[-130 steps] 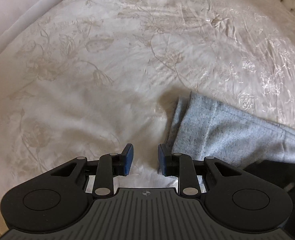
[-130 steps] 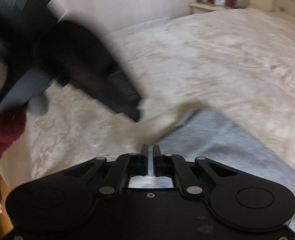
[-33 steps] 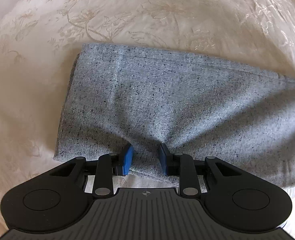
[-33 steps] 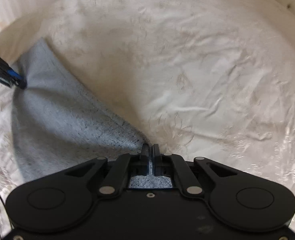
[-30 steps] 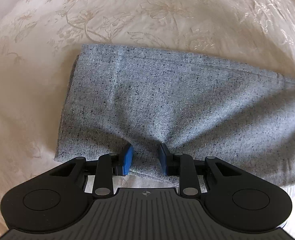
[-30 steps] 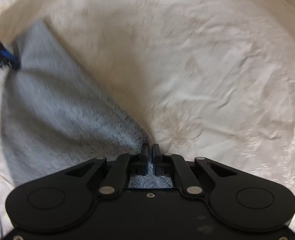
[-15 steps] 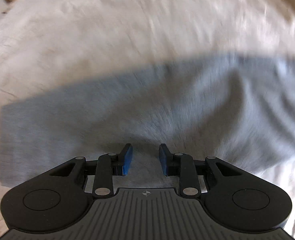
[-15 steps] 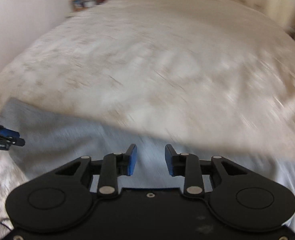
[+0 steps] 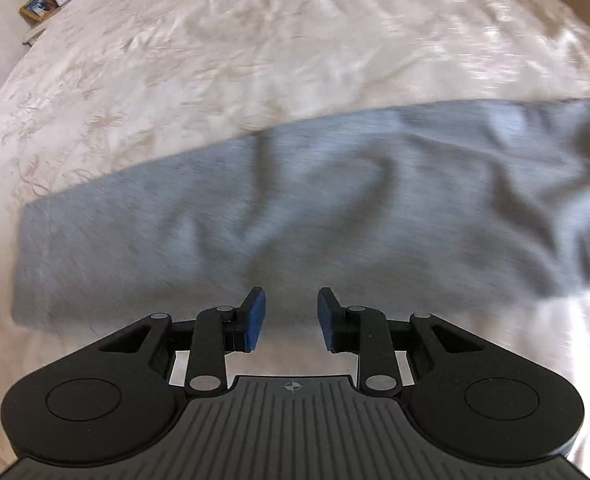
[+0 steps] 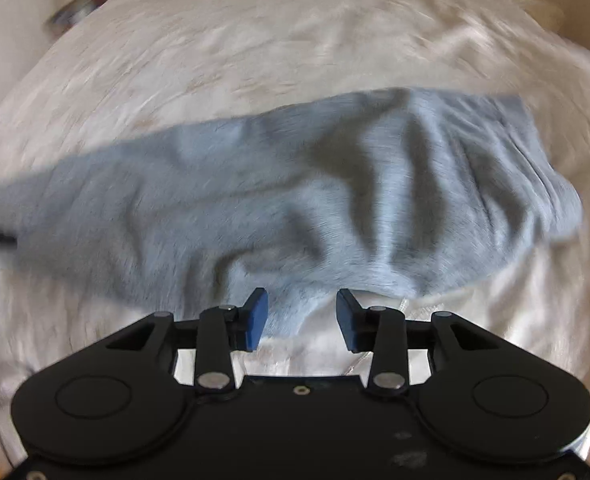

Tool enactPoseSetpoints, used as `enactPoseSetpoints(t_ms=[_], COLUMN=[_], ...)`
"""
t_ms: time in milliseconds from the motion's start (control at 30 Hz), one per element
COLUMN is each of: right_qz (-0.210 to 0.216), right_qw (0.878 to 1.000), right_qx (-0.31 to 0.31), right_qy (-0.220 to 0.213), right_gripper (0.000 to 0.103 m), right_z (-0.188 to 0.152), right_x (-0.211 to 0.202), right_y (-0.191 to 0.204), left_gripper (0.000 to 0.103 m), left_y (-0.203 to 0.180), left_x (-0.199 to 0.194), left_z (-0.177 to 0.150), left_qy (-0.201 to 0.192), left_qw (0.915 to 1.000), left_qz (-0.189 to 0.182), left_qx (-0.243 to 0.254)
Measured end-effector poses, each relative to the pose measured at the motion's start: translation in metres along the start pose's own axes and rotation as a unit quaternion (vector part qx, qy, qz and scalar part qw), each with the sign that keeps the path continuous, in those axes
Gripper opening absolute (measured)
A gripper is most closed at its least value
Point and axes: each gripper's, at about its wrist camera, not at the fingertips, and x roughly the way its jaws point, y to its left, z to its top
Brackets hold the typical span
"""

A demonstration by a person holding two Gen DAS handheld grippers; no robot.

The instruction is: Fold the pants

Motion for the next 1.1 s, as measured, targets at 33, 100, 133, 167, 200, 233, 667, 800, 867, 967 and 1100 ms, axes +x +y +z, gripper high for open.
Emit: enactPoseSetpoints(t_ms=[33,100,133,167,200,233,667,800,867,967,1100], right_qz=[0.004,0.006,-0.005,-0.032,-0.055,-0.071,0.107,0.114,0.113,0.115,0.106], right_qw=[0.999,0.995,0.992,0.986,0.978,0.97,0.991,0.99,0.99,0.991,0.994], right_qx=[-0.035,-0.096,-0.125,-0.165,-0.202,-0.233,0.071,0.08,0.076,0.064,0.029], right_qy=[-0.002,-0.003,-0.005,-0.013,-0.019,-0.021,-0.03,-0.025,-0.02,-0.005,0.014], right_gripper=[0.051,0.055,0.054,0.054,0.054,0.053,0.003,0.001,0.001,0.003,0.019], right_z=[0.0,-0.007,-0.011,-0.017,-0.023,-0.028,0.056,0.084,0.092,0.092,0.068], right_x=[0.004,0.01,0.015,0.022,0.028,0.035,0.006,0.009,0.011,0.012,0.009], right_y=[0.012,0.031,0.039,0.048,0.055,0.059,-0.053,-0.069,-0.075,-0.079,-0.072], left_gripper=[0.028,0.028,0.028,0.028,0.028,0.028,0.029,0.029,0.029,0.029,0.029], left_y=[-0.007,-0.025,-0.037,-0.045,-0.053,-0.058,-0.118,-0.149,-0.167,-0.189,-0.194], left_x=[-0.002,-0.004,-0.004,-0.005,-0.005,-0.003,-0.017,-0.018,-0.017,-0.013,-0.01], left_z=[-0.004,-0.012,-0.016,-0.019,-0.022,-0.023,-0.021,-0.009,-0.004,-0.003,-0.01], left_qy=[0.002,0.01,0.016,0.02,0.025,0.03,-0.02,-0.057,-0.08,-0.081,-0.067], left_qw=[0.9999,0.9995,0.9991,0.9989,0.9986,0.9982,0.9927,0.9833,0.9762,0.9636,0.9594], left_qz=[-0.01,-0.03,-0.038,-0.043,-0.048,-0.052,-0.101,-0.12,-0.11,-0.111,-0.117], left_qx=[-0.002,-0.005,-0.005,-0.003,-0.001,0.0,0.062,0.124,0.169,0.23,0.247])
